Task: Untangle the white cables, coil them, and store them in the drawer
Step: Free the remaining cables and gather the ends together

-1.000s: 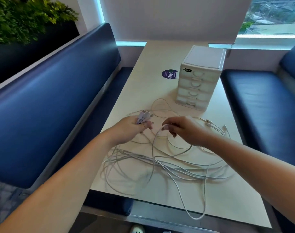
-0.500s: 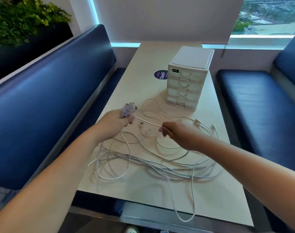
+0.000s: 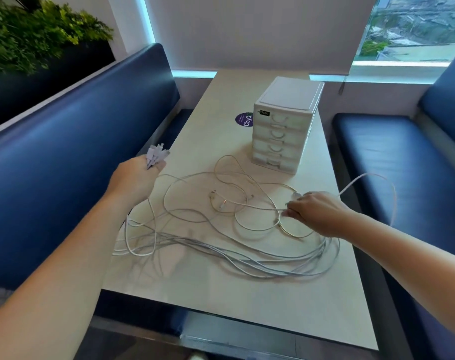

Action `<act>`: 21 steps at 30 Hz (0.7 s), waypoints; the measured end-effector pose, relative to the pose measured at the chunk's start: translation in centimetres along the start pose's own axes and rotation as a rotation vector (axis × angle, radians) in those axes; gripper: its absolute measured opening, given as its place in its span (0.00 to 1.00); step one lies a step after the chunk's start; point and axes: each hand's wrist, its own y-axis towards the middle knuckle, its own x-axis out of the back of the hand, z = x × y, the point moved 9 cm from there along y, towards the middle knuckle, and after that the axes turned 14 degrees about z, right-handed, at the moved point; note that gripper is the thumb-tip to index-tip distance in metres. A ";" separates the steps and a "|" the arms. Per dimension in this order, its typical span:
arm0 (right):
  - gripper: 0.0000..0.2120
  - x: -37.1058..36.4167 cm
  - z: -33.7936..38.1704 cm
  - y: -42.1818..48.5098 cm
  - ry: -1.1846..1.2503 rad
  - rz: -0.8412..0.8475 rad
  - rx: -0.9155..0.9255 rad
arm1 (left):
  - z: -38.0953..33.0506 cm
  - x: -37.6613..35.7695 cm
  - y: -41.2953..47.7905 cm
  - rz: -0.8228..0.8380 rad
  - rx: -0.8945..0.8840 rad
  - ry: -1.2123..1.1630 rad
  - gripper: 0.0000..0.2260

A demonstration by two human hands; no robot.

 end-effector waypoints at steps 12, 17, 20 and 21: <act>0.25 5.3 4.2 0.0 0.172 -0.161 0.161 | -8.7 -15.0 -3.6 0.587 -0.336 -0.109 0.11; 0.21 2.1 -1.7 -1.8 0.076 -0.084 -0.021 | -5.3 -8.9 -1.5 0.338 -0.202 -0.285 0.10; 0.23 0.4 -4.9 -2.9 -0.005 -0.055 -0.100 | -3.7 -5.2 -0.9 0.199 -0.166 -0.244 0.11; 0.24 0.0 -5.4 -2.9 -0.032 -0.044 -0.104 | -3.5 -4.1 -0.9 0.147 -0.163 -0.244 0.11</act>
